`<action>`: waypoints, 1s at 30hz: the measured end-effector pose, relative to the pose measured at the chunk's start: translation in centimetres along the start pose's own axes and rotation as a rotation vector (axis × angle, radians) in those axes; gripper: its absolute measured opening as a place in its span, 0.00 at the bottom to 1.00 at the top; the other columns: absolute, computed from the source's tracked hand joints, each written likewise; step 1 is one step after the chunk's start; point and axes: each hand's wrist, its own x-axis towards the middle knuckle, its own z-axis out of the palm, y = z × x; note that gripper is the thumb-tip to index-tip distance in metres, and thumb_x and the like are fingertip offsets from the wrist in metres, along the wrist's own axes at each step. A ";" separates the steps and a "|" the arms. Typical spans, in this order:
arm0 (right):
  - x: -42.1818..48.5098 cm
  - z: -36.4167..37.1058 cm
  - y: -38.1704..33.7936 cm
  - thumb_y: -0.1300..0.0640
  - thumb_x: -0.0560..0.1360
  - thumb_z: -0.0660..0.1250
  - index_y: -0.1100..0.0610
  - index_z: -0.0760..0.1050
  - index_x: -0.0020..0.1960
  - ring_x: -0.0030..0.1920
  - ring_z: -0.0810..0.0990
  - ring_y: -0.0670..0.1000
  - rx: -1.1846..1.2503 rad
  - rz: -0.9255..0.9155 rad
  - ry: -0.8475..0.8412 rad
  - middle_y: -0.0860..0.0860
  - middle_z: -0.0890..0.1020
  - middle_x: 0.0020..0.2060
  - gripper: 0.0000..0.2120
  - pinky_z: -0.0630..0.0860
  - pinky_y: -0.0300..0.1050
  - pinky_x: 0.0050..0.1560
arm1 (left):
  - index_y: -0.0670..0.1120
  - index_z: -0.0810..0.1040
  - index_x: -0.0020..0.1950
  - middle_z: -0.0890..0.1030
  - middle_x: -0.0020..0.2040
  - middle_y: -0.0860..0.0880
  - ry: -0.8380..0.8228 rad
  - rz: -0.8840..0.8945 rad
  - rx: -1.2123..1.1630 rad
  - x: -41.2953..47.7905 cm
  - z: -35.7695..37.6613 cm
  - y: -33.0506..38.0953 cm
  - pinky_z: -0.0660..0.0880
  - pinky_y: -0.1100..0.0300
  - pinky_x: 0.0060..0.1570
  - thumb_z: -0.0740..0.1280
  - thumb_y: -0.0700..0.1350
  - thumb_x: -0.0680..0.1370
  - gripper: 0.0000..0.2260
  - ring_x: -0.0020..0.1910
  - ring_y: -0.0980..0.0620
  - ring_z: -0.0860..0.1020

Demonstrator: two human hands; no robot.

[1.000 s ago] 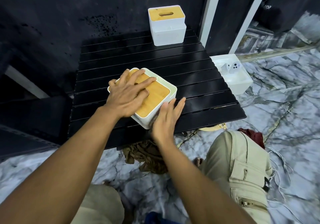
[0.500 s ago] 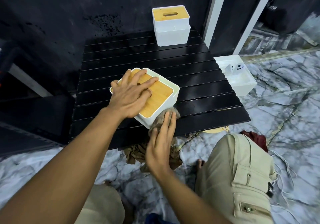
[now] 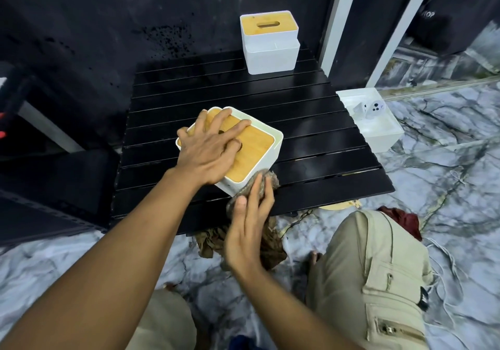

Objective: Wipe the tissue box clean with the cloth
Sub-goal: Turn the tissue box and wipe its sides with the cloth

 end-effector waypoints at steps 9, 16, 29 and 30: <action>9.8 -0.3 -0.4 0.51 0.83 0.51 0.53 0.62 0.76 0.77 0.56 0.48 0.139 0.231 0.206 0.50 0.59 0.76 0.22 0.55 0.51 0.77 | 0.70 0.50 0.75 0.49 0.79 0.59 0.017 -0.014 0.018 -0.3 0.3 0.1 0.56 0.40 0.63 0.44 0.58 0.80 0.23 0.77 0.45 0.47; 1.5 0.1 1.2 0.53 0.82 0.52 0.54 0.60 0.76 0.76 0.58 0.46 0.064 0.084 0.070 0.50 0.59 0.76 0.23 0.60 0.46 0.75 | 0.70 0.51 0.75 0.50 0.80 0.58 -0.007 -0.054 0.011 -0.6 0.0 0.5 0.58 0.38 0.64 0.43 0.58 0.80 0.23 0.77 0.45 0.49; 9.5 -8.1 -4.4 0.55 0.82 0.57 0.57 0.77 0.49 0.45 0.80 0.52 0.922 0.741 0.403 0.54 0.81 0.46 0.12 0.77 0.47 0.47 | 0.67 0.48 0.77 0.52 0.79 0.53 -0.193 0.339 0.108 -3.4 -3.5 -3.9 0.45 0.42 0.76 0.41 0.71 0.76 0.30 0.78 0.49 0.53; 8.9 -7.9 -4.6 0.54 0.83 0.56 0.57 0.78 0.54 0.48 0.81 0.53 0.916 0.715 0.377 0.54 0.82 0.49 0.12 0.77 0.48 0.48 | 0.68 0.50 0.77 0.53 0.79 0.53 -0.160 0.341 0.108 -3.7 -2.8 -3.9 0.49 0.43 0.76 0.41 0.72 0.75 0.30 0.77 0.48 0.56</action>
